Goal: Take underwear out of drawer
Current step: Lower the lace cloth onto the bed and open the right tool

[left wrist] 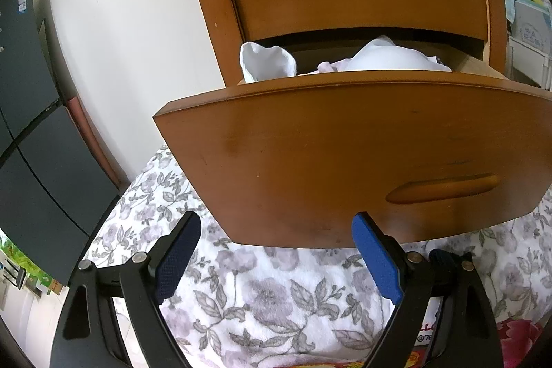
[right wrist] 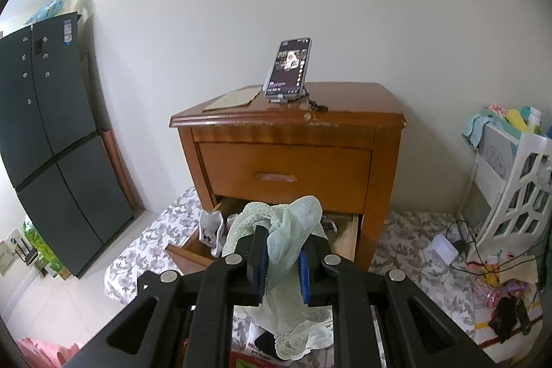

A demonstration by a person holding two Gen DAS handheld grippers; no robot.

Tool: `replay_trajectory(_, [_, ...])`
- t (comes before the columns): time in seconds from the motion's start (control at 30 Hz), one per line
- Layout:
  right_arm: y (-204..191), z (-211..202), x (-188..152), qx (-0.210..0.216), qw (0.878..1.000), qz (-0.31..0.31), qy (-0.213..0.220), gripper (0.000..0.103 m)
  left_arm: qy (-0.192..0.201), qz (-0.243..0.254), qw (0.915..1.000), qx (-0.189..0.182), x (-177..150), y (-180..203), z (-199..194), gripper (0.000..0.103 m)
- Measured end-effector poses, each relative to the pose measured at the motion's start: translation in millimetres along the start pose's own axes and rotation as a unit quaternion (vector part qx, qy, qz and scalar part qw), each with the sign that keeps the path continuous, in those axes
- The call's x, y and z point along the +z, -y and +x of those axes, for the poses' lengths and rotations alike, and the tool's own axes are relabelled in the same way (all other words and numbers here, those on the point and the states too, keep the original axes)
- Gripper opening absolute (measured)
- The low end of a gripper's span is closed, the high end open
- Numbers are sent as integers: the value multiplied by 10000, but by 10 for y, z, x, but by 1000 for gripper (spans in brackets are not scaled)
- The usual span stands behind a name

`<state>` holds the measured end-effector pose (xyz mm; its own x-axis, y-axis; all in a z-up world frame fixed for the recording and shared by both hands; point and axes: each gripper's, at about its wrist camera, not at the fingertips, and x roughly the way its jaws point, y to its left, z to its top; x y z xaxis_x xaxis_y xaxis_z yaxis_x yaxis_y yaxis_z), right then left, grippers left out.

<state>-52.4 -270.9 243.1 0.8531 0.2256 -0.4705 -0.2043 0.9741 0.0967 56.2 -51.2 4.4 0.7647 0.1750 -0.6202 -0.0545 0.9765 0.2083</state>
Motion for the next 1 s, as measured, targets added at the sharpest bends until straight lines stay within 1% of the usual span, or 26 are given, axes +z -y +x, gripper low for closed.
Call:
replay_trajectory(0.1, [-7,91,-108,37,9998,-11,-174,16,-2,-2,10000,-5,-3,2,-2,90])
replay_trajectory(0.3, [-54,538,-436,181,9954,39,-942,16,14,-41,10000,-25,1,-18,-7,90])
replay_trajectory(0.37, [-85,666,-543,262,9933,57,-1126,16,10,-70,10000,-41,1,-31,-3,90])
replay_trajectory(0.57, [-135,1005,-766,381,9876,70,-1522,18,89,-165,9997,-126,0,-72,-23,90])
replay_trajectory(0.8, [-157,1532,-1148,407,9740,127,-2226,18,170,-240,9993,-248,-6,-102,-54,90])
replay_trajectory(0.9, [-163,1767,-1336,358,9660,191,-2553,18,204,-282,9989,-329,-6,-119,-65,90])
replay_trajectory(1.0, [-148,1942,-1487,350,9597,274,-2775,18,221,-328,9985,-385,-8,-138,-74,90])
